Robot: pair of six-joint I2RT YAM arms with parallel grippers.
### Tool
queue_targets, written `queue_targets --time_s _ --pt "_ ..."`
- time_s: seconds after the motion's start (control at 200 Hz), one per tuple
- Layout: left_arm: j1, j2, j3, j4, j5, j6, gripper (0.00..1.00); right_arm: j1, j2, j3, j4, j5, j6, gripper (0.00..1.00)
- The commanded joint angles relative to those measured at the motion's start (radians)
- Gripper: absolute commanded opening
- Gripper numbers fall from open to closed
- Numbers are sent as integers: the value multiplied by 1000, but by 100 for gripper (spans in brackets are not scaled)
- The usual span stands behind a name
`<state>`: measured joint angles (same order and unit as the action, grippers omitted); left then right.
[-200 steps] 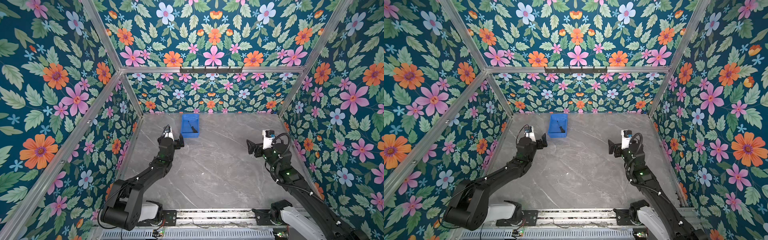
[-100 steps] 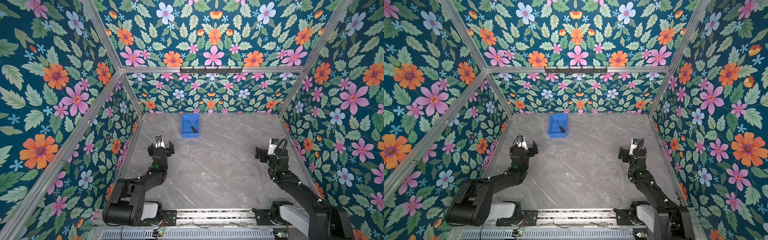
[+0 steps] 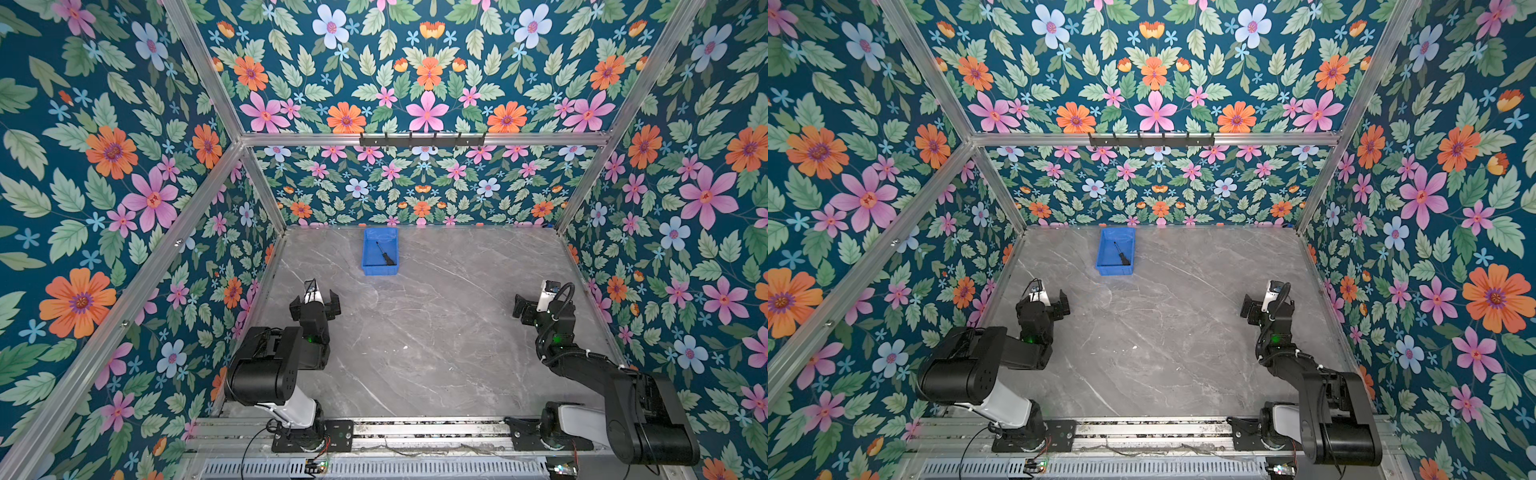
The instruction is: Put the screwdriver in the bin
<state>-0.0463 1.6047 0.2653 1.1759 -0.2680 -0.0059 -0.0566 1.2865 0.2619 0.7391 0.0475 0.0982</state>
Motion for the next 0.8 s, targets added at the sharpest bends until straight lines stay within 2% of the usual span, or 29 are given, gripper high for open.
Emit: queue_targets --time_s 0.0,0.085,0.14,0.2,0.26,0.32,0.385,0.465,0.565,0.63,0.795 --pt "22 -1 -2 88 49 -47 100 -18 76 -14 182 -39 17 99" --pt "25 4 -2 96 50 -43 100 -20 173 4 267 -34 18 99" --pt "25 3 -3 98 48 -43 100 -20 130 33 130 -39 20 99" --pt "23 4 -5 109 46 -41 100 -20 166 11 245 -37 18 99" --pt "23 16 -11 145 45 -34 100 -20 134 29 146 -40 19 99" --pt "23 13 -8 136 45 -34 100 -20 161 17 224 -38 18 99" --pt "23 11 -8 135 46 -34 100 -20 137 27 155 -40 19 99" --pt "22 13 -8 134 48 -31 100 -20 152 20 200 -37 18 99" --pt "21 14 7 107 92 -12 100 -20 150 22 188 -37 17 99" --pt "22 15 23 74 162 7 100 -20 144 25 173 -39 17 99" --pt "25 15 26 71 174 6 100 -20 143 25 171 -38 17 99"
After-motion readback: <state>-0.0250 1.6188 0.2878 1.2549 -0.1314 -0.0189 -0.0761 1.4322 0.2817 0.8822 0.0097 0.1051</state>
